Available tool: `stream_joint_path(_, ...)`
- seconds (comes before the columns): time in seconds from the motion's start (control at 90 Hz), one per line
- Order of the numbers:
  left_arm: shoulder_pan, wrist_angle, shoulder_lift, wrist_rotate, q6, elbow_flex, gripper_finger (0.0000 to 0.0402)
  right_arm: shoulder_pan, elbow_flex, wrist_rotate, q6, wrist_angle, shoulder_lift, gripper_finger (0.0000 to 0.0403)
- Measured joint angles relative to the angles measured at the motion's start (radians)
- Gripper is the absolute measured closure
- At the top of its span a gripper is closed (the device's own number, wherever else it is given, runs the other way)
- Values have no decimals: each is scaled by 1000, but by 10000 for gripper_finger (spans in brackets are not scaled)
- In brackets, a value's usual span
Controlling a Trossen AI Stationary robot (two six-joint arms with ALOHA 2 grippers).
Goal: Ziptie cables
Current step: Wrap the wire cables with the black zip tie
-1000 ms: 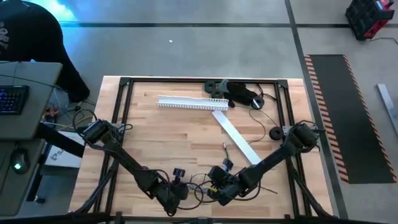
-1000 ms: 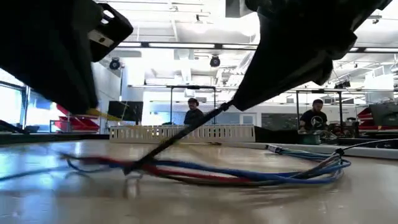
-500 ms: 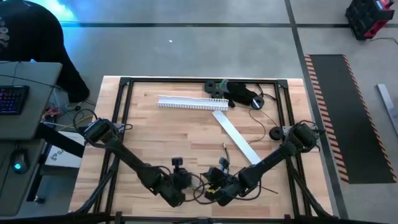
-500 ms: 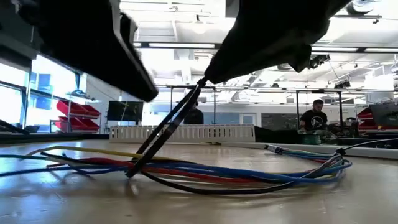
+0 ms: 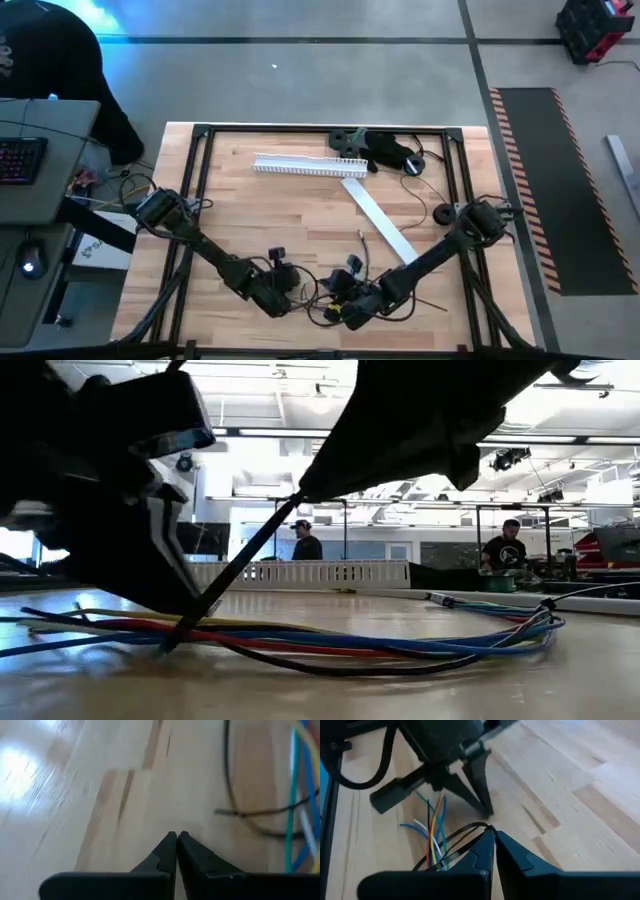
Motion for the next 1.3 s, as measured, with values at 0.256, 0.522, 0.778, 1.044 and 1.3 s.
stream_joint_path(0.256,15,369,4,139,114,-123,401,1,0,-5,0,-1,0,403)
stream_joint_path(0.522,12,496,6,372,139,-139,401,1,0,-10,0,-10,0,403)
stream_joint_path(0.778,19,603,6,376,219,-139,401,1,0,-8,0,-20,0,403)
stream_joint_path(1.044,32,530,6,351,236,-139,402,1,0,-8,1,-33,0,403)
stream_joint_path(1.3,6,312,-59,234,236,-139,401,1,0,-25,11,-46,0,403)
